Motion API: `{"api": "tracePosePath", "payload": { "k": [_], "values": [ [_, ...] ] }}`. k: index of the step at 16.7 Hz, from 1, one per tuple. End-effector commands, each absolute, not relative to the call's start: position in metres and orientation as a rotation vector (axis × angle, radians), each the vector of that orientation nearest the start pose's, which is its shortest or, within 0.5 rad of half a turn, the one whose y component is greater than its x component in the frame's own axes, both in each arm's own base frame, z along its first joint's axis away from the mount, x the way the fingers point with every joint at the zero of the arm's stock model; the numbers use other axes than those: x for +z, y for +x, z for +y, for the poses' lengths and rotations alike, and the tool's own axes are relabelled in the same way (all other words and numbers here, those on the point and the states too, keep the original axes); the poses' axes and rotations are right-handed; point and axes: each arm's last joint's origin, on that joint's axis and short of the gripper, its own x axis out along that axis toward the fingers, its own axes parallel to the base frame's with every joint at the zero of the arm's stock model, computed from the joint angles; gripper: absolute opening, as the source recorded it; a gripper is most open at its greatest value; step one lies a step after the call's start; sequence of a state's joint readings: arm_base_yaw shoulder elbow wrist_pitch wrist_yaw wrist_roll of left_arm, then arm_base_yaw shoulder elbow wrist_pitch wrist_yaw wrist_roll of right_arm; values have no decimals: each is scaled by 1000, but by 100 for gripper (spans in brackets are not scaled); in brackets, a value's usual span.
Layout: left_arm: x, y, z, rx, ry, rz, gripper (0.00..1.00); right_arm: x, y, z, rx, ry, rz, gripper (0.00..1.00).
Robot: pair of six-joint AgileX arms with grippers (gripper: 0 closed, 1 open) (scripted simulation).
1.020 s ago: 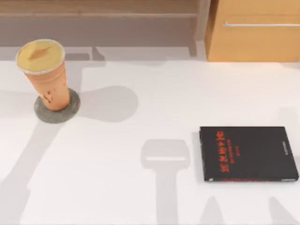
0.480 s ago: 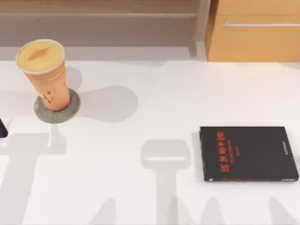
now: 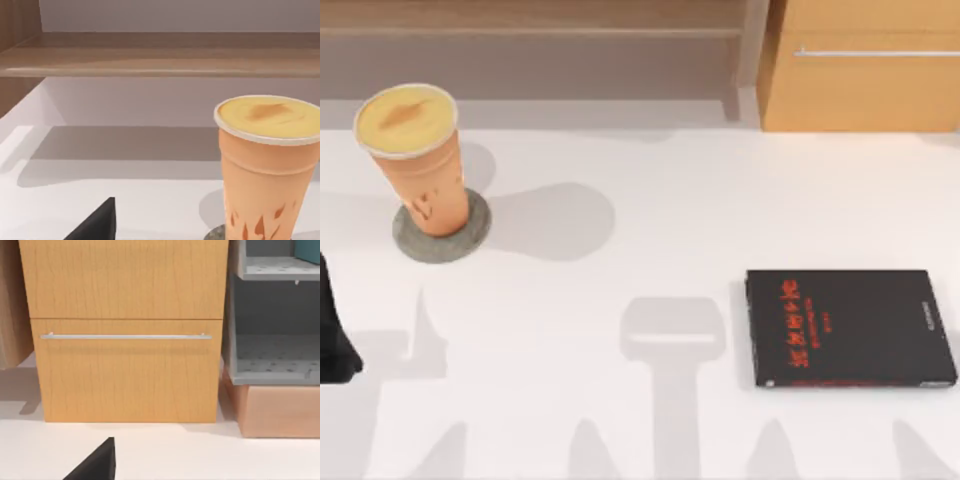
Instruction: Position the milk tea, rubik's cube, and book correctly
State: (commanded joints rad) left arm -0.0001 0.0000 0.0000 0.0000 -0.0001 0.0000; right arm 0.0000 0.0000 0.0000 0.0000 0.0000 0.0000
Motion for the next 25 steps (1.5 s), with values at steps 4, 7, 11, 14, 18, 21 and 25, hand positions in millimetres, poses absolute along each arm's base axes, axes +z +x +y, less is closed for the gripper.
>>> {"api": "tracePosePath", "payload": {
  "k": [4, 7, 11, 14, 18, 21, 25],
  "values": [
    [160, 106, -1, 0, 0, 0, 100, 160, 106, -1, 0, 0, 0, 100],
    [160, 106, -1, 0, 0, 0, 100, 169, 106, -2, -1, -1, -12, 100],
    [160, 106, -1, 0, 0, 0, 100, 216, 113, -6, -6, -10, -56, 100],
    [160, 106, -1, 0, 0, 0, 100, 263, 138, -13, -11, -20, -69, 100],
    [160, 106, -1, 0, 0, 0, 100, 312, 207, -36, -14, -30, -54, 100],
    [160, 106, -1, 0, 0, 0, 100, 324, 277, -67, -14, -31, -31, 100],
    [160, 106, -1, 0, 0, 0, 100, 301, 363, -118, -12, -25, -2, 100]
  ]
}}
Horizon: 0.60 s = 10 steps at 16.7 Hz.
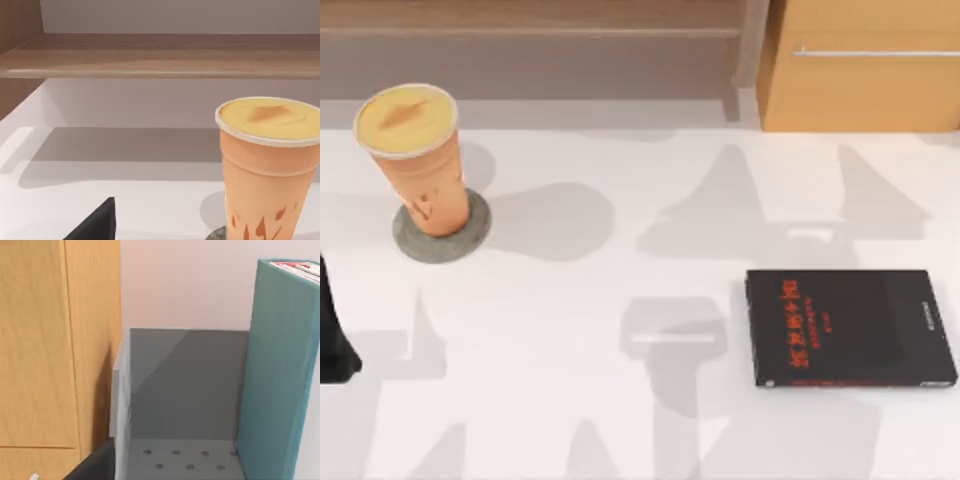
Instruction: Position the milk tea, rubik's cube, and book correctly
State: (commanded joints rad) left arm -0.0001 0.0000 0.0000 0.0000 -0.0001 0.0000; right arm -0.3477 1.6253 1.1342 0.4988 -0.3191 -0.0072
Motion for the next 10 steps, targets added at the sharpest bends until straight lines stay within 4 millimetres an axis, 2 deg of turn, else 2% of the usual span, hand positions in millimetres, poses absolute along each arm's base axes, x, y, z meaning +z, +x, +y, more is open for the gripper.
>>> {"api": "tracePosePath", "payload": {
  "k": [2, 5, 7, 10],
  "values": [
    [160, 106, -1, 0, 0, 0, 100, 282, 394, -141, -10, -22, 6, 100],
    [160, 106, -1, 0, 0, 0, 100, 259, 422, -166, -8, -20, 7, 100],
    [160, 106, -1, 0, 0, 0, 100, 250, 431, -175, -7, -20, 5, 100],
    [160, 106, -1, 0, 0, 0, 100, 249, 432, -176, -7, -20, 4, 100]
  ]
}}
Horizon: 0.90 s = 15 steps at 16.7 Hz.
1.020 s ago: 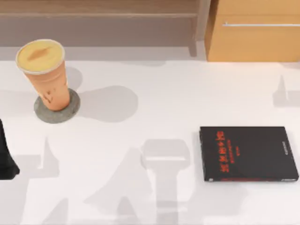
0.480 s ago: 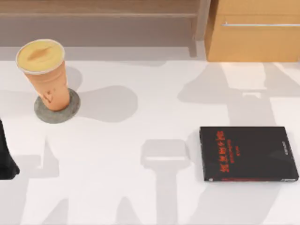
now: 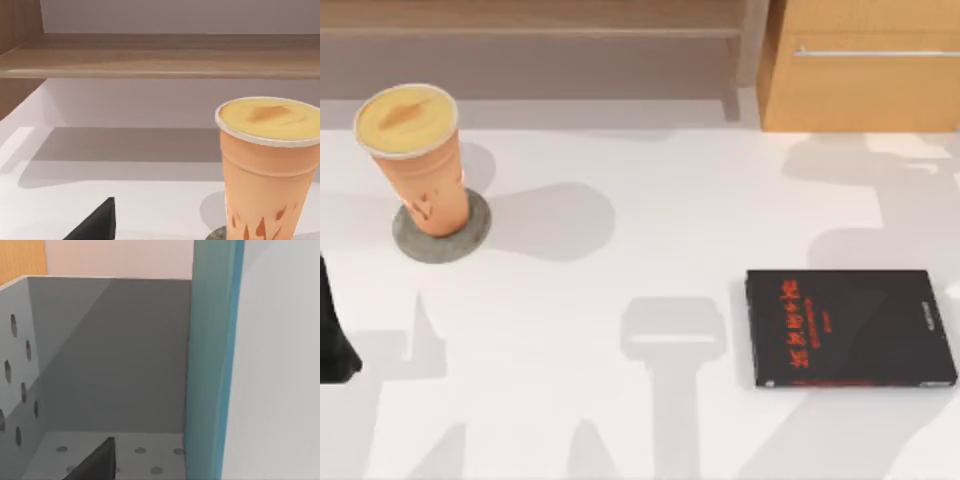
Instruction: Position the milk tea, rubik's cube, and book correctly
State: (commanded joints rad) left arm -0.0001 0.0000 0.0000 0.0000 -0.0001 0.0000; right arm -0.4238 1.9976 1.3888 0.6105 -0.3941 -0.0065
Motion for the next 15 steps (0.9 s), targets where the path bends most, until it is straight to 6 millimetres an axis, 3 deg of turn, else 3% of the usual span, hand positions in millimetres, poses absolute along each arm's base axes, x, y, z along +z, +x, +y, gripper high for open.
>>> {"api": "tracePosePath", "payload": {
  "k": [4, 11, 15],
  "values": [
    [160, 106, -1, 0, 0, 0, 100, 249, 435, -175, -6, -20, 6, 100],
    [160, 106, -1, 0, 0, 0, 100, 249, 461, -177, -7, -20, 4, 100],
    [160, 106, -1, 0, 0, 0, 100, 249, 462, -177, -7, -20, 4, 100]
  ]
}}
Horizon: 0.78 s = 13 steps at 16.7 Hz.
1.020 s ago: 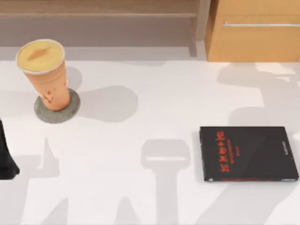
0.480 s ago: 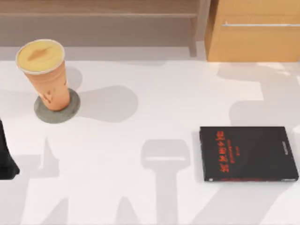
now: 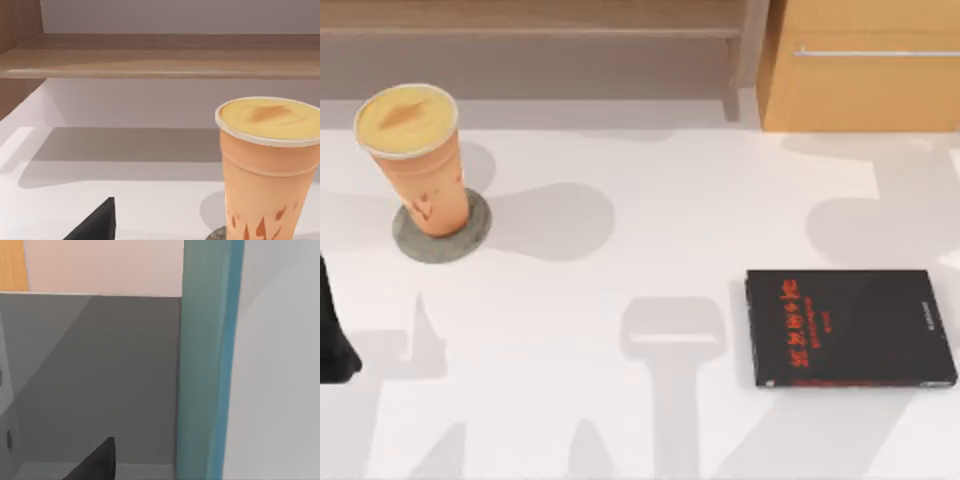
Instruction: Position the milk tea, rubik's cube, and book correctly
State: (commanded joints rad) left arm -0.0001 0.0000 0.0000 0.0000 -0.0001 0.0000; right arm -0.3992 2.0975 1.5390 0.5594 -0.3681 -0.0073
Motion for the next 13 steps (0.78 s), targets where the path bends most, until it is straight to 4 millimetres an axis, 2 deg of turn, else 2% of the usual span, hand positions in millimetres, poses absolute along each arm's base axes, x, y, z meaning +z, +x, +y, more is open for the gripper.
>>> {"api": "tracePosePath", "payload": {
  "k": [13],
  "values": [
    [160, 106, -1, 0, 0, 0, 100, 249, 462, -177, -7, -20, 4, 2]
  ]
}}
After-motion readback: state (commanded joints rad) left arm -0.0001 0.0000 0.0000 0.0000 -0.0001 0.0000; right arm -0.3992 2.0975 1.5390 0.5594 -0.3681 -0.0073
